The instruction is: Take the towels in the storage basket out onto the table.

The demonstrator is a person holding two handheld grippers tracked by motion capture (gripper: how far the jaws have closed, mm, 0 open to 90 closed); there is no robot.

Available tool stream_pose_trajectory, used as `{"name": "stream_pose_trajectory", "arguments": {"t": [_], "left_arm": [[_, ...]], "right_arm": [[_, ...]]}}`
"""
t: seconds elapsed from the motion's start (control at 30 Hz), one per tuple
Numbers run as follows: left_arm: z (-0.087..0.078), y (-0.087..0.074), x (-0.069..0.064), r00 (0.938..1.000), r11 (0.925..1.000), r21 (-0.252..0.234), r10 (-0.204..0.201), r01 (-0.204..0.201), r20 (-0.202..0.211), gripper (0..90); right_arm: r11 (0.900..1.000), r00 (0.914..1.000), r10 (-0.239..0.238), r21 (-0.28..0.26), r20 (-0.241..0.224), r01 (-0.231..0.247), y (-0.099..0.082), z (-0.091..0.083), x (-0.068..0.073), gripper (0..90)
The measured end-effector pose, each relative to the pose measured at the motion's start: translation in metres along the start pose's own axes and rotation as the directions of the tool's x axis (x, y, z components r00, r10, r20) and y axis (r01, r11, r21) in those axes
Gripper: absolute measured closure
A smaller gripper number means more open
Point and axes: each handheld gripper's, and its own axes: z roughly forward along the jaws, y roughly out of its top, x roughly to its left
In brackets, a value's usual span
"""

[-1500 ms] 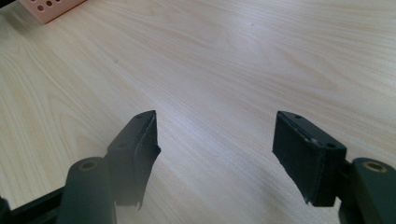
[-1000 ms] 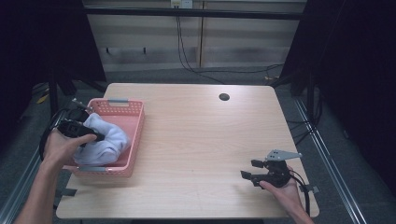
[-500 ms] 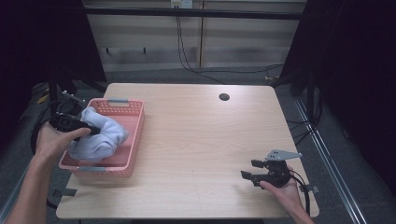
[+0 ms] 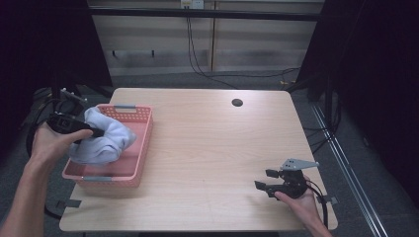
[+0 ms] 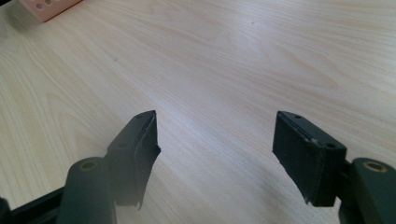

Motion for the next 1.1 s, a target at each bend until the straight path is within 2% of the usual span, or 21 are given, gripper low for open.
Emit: {"name": "stream_pose_trajectory", "arguments": {"t": [0.2, 0.33, 0.4, 0.5, 0.77, 0.83, 0.87, 1.1], "left_arm": [[-0.009, 0.002, 0.0, 1.0, 0.9999, -0.01, 0.0, 0.0, -0.001, 60.4], [-0.017, 0.002, 0.0, 0.9999, 0.9993, -0.034, -0.016, 0.015, -0.005, 60.4], [-0.02, 0.003, 0.0, 1.0, 0.9994, -0.034, -0.001, 0.001, -0.008, 60.4], [-0.023, 0.004, -0.002, 1.0, 0.9996, -0.028, 0.0, 0.0, -0.003, 60.4], [-0.041, 0.011, -0.007, 0.9997, 0.9981, -0.058, 0.023, -0.023, -0.01, 60.4], [-0.043, 0.011, -0.008, 0.9997, 0.9979, -0.062, 0.018, -0.018, -0.015, 60.4], [-0.046, 0.012, -0.01, 0.9995, 0.9976, -0.062, 0.03, -0.031, -0.012, 60.4], [-0.054, 0.017, -0.015, 0.9995, 0.9967, -0.075, 0.033, -0.033, -0.001, 60.4]], "right_arm": [[1.0, 1.0, 0.0, 0.0, 0.0, 0.0, 0.0, 0.0, 0.0, 30.6], [1.0, 1.0, -0.001, 0.0, -0.001, 0.001, 0.0, 0.0, 0.0, 30.7], [1.0, 1.0, -0.001, 0.0, 0.0, 0.001, 0.0, 0.0, 0.0, 30.6], [1.0, 1.0, -0.004, 0.002, 0.0, 0.004, 0.0, 0.0, 0.0, 30.7], [1.0, 1.0, -0.002, 0.002, -0.001, 0.002, 0.0, 0.0, 0.0, 30.6], [1.0, 1.0, 0.0, 0.001, -0.001, 0.0, 0.0, 0.0, 0.0, 30.6], [1.0, 1.0, -0.001, 0.001, -0.001, 0.001, 0.0, 0.0, 0.0, 30.7], [1.0, 1.0, -0.001, 0.002, -0.001, 0.001, 0.0, 0.0, 0.0, 30.6]]}}
